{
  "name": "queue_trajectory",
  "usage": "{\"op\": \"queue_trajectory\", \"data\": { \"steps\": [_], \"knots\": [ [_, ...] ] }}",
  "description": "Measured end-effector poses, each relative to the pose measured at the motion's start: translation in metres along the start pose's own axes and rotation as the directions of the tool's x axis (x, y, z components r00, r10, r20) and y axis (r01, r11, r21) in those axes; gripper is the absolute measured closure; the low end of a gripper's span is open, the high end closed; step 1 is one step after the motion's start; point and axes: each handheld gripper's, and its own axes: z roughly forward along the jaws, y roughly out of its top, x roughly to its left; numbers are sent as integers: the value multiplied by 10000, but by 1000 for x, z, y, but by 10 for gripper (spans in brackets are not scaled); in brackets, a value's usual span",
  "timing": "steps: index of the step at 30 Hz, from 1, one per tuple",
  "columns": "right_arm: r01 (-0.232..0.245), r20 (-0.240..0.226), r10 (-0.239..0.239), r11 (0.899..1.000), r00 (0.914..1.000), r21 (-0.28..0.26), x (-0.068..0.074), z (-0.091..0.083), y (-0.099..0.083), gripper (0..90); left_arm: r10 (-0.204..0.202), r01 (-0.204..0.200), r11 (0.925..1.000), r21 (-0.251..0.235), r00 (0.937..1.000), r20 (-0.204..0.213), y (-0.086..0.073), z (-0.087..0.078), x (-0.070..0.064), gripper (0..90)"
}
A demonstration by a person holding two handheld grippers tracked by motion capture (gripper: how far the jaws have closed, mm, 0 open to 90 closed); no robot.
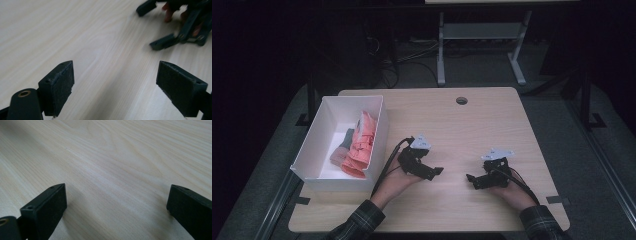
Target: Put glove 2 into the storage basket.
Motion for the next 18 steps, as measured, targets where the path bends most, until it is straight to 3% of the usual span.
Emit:
{"op": "queue_trajectory", "data": {
  "steps": [2, 5, 10, 11, 18],
  "knots": [
    [9, 2, -9, 10000, 10000, -2, 0, 0, 0, 22, 190, -190, 9998, 11, 9996, -209, -7, 7, 1, 142],
    [-5, -6, 5, 10000, 10000, -7, 0, 0, 0, 22, -28, 29, 10000, 12, 9998, -221, -15, 14, 3, 142],
    [12, -5, -12, 10000, 10000, 15, 0, 0, 0, 22, -57, 67, 9994, 334, 9996, -281, -25, 26, 3, 142],
    [13, -7, -13, 10000, 10000, 17, 0, 0, 0, 22, 97, -80, 9988, 476, 9993, -360, -27, 30, 2, 141],
    [13, -5, -13, 10000, 10000, 19, 0, 0, 0, 22, 271, -243, 9977, 638, 9986, -446, -29, 32, 0, 130]
  ]
}}
